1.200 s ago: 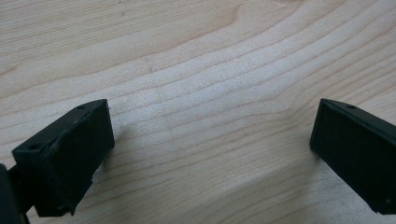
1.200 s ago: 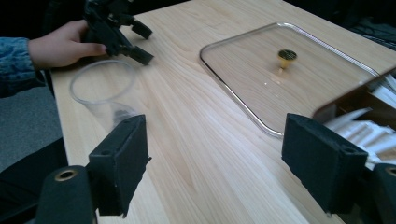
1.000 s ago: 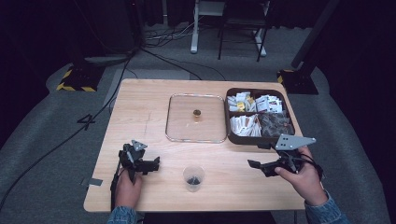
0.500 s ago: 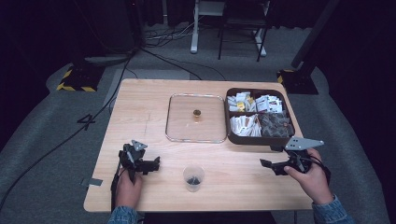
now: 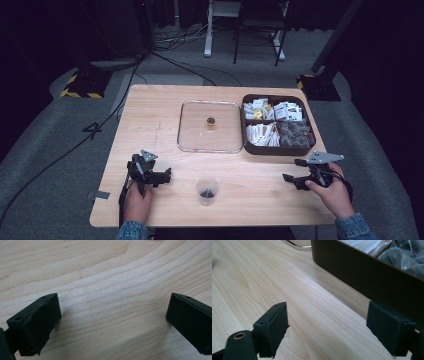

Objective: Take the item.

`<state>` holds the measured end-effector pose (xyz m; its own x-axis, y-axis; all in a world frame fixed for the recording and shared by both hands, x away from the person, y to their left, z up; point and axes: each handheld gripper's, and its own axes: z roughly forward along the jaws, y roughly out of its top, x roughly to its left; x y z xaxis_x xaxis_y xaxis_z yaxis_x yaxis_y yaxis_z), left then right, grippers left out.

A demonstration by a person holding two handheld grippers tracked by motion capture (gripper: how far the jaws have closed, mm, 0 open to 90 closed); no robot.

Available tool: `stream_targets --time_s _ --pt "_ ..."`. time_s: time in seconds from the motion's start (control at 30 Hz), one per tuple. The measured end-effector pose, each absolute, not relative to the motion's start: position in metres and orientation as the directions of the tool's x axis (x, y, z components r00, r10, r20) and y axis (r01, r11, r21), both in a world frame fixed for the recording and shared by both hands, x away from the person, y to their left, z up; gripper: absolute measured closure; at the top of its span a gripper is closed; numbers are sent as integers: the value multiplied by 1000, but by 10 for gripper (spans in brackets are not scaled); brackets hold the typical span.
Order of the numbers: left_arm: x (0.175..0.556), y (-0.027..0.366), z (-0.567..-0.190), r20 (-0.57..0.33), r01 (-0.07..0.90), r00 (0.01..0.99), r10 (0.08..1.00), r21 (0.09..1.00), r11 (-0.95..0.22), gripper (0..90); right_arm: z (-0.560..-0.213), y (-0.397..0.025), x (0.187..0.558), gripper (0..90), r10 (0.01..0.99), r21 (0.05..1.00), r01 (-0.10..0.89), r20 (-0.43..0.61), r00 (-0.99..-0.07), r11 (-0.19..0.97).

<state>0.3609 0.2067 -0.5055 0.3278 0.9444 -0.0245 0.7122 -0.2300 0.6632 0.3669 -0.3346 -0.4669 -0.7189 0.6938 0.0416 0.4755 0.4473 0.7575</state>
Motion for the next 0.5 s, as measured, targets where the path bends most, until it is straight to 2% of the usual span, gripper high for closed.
stream_targets --time_s 0.5 --pt "361 207 -505 -24 712 328 944 663 -230 0 -493 -335 360 175 696 737 488 32 -717 469"
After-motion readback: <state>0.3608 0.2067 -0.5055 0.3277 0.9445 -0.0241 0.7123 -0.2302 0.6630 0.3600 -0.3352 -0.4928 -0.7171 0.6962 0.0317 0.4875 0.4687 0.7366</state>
